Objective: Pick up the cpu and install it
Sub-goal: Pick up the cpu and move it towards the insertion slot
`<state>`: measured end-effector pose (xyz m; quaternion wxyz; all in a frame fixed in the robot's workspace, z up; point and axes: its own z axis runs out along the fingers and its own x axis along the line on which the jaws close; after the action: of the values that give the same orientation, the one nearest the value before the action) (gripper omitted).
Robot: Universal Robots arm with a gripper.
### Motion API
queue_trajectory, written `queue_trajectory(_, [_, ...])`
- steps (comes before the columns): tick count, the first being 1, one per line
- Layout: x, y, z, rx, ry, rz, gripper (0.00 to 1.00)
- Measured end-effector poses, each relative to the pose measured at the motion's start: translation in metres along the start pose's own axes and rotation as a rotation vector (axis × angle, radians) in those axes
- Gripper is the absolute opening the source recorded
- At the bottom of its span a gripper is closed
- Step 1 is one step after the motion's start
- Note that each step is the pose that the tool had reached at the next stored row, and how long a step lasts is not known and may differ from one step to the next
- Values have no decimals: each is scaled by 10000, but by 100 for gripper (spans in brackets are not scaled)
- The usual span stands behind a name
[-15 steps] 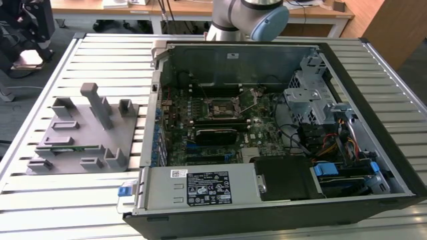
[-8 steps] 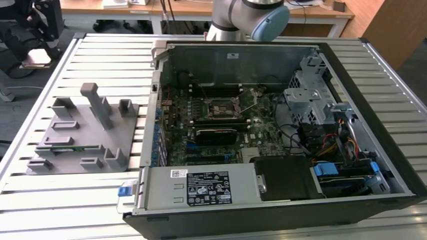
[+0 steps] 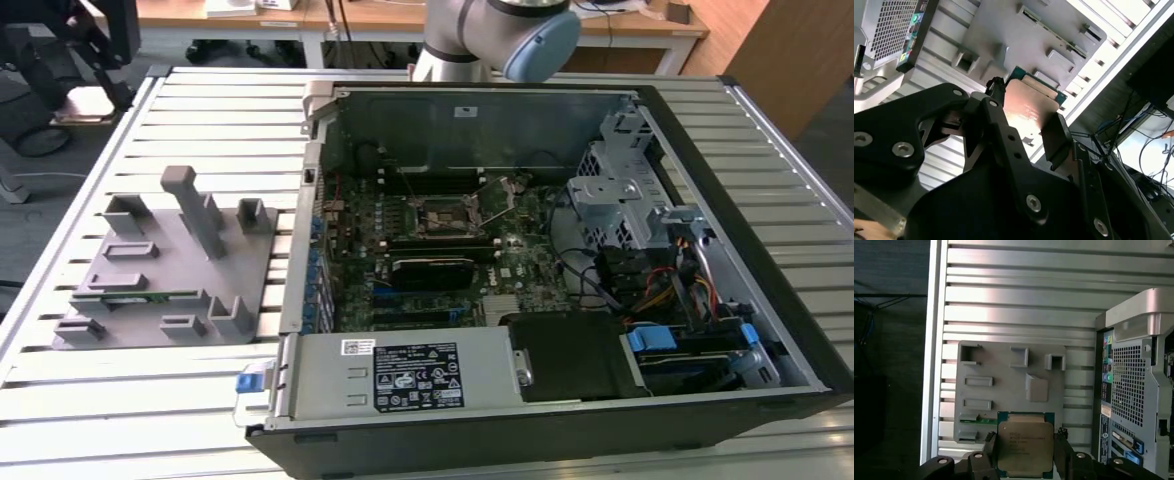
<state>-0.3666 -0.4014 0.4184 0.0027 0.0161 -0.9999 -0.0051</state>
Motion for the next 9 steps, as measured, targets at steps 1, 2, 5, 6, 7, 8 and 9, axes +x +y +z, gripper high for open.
queue_trajectory(1, [-45,-1,1,-2,-2,0,54])
queue_trajectory(2, [-90,-3,1,-4,-3,0,54])
queue_trajectory(5, [-213,-7,0,-3,-1,0,54])
queue_trajectory(6, [-249,-8,1,-4,-2,1,54])
queue_trajectory(7, [-286,-9,1,-4,-2,1,54])
queue_trajectory(8, [-327,-10,1,-3,-1,1,54])
queue_trajectory(9, [-372,-12,2,-3,-1,1,54])
